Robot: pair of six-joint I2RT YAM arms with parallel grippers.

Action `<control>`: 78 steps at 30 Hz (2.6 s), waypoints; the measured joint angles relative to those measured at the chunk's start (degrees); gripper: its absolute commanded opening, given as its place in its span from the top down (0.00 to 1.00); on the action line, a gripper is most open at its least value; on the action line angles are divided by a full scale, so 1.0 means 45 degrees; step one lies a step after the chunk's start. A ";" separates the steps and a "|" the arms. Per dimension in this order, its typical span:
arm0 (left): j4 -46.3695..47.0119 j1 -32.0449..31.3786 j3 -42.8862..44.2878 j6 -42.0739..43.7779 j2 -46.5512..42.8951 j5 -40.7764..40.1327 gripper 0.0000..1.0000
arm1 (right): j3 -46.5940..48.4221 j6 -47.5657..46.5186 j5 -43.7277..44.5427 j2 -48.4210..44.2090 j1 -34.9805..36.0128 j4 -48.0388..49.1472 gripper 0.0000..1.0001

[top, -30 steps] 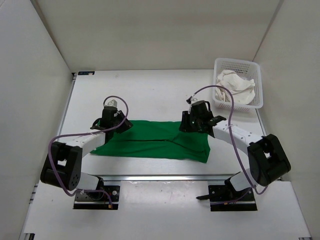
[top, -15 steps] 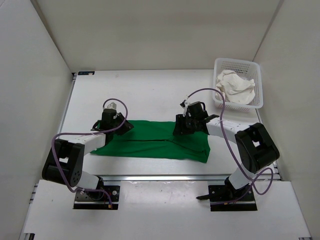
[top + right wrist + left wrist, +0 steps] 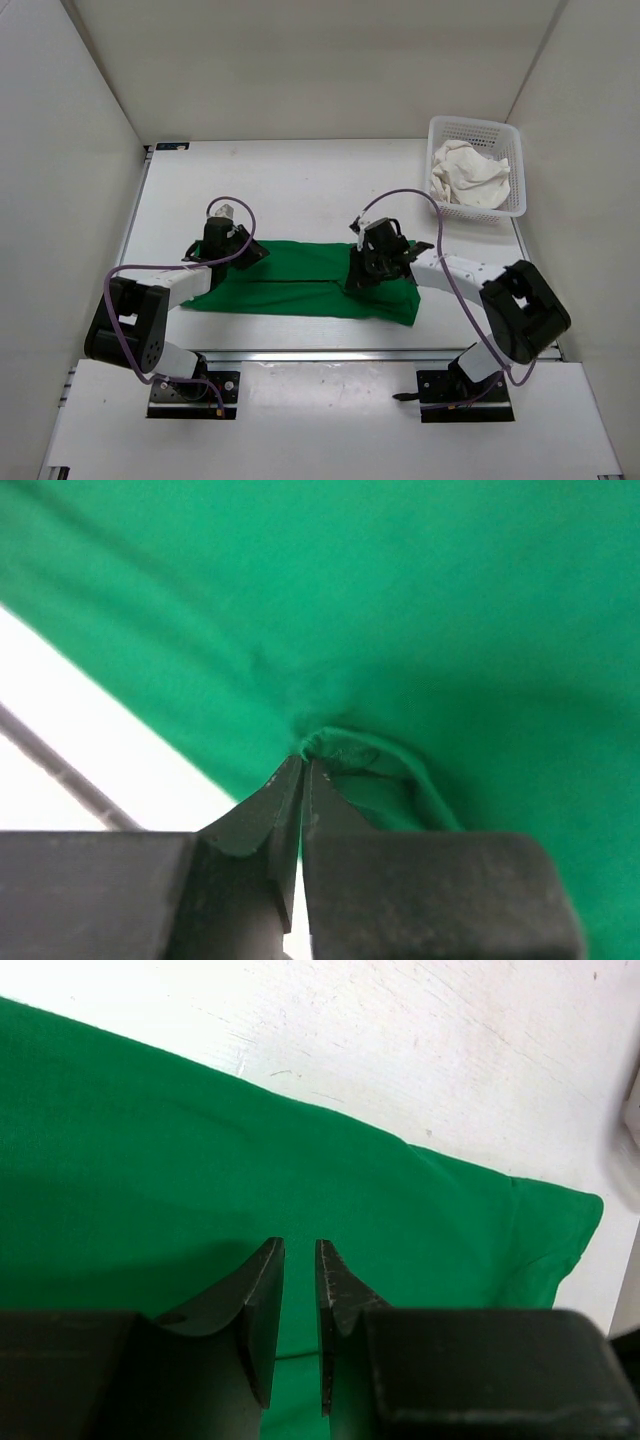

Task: Fold and stack the t-shirts
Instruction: Fold the other side of the tshirt into a rectangle, then rotate the tshirt 90 degrees

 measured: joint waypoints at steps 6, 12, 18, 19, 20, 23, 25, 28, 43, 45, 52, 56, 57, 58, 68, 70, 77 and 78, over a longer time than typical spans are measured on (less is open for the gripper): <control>0.0199 0.0000 0.0000 -0.0209 -0.0005 0.0180 0.71 | -0.1457 0.1452 0.0767 -0.1957 0.1846 -0.0335 0.79; 0.0253 0.0000 0.0000 -0.0287 -0.0053 0.0355 0.71 | -0.1909 0.2302 0.1005 -0.2603 0.2623 -0.0913 0.73; 0.0350 -0.0408 0.0005 -0.0418 -0.0146 0.0364 0.70 | -0.0913 0.1729 0.1287 -0.2861 0.1229 -0.1345 0.86; 0.0389 -0.0500 0.0010 -0.0466 -0.0112 0.0369 0.70 | -0.0811 0.1656 0.1384 -0.2856 0.0743 -0.1205 0.88; 0.0461 -0.0563 0.0034 -0.0520 -0.0044 0.0384 0.69 | -0.0758 0.1545 0.1428 -0.2822 0.0311 -0.1083 0.90; 0.0583 -0.0675 0.0151 -0.0602 0.0291 0.0437 0.70 | -0.0855 0.1404 0.1671 -0.2623 -0.0476 -0.0928 0.92; 0.0680 -0.0568 0.0170 -0.0670 0.0471 0.0520 0.71 | -0.1370 0.1418 0.1705 -0.2633 -0.0316 -0.0748 0.94; 0.0952 -0.0044 0.0097 -0.0874 0.0656 0.0782 0.71 | -0.2788 0.1700 0.1540 -0.2900 0.0209 -0.0461 0.94; 0.1268 0.0233 -0.0568 -0.1341 0.0325 0.1326 0.70 | -0.2652 0.1982 0.1195 -0.3706 0.0452 0.0063 0.94; 0.1263 0.0015 -0.0568 -0.1258 0.0214 0.1370 0.71 | -0.2540 0.2084 0.0908 -0.3351 0.0797 0.0602 0.97; 0.1297 0.0816 -0.0991 -0.1287 0.0068 0.1506 0.70 | -0.3225 0.2783 0.0087 -0.1807 0.1486 0.1481 1.00; 0.0971 0.0928 -0.1044 -0.1253 -0.0627 0.1506 0.69 | -0.2934 0.2671 -0.0044 -0.1778 0.1355 0.1253 0.96; 0.0865 0.0884 -0.0996 -0.1214 -0.0923 0.1520 0.69 | -0.2759 0.2589 -0.0073 -0.1894 0.1268 0.1127 0.93; 0.0763 0.0811 -0.0894 -0.1171 -0.1166 0.1520 0.69 | -0.2579 0.2487 -0.0126 -0.2050 0.1146 0.1030 0.91; -0.0117 -0.0491 0.0865 -0.0131 -0.2569 0.1520 0.67 | -0.2482 0.2181 0.0311 -0.1778 -0.1836 0.2001 1.00; -0.0272 -0.0656 0.0869 0.0053 -0.2749 0.1549 0.67 | -0.2312 0.2341 0.0486 -0.0554 -0.1991 0.1972 1.00; -0.1151 -0.0627 0.0709 0.0593 -0.3337 0.1753 0.66 | 0.5095 0.1812 0.0228 0.5391 -0.2191 0.0408 1.00; -0.1258 -0.0588 0.0680 0.0665 -0.3487 0.1749 0.66 | 0.7402 0.1647 0.0170 0.7096 -0.2234 0.0141 1.00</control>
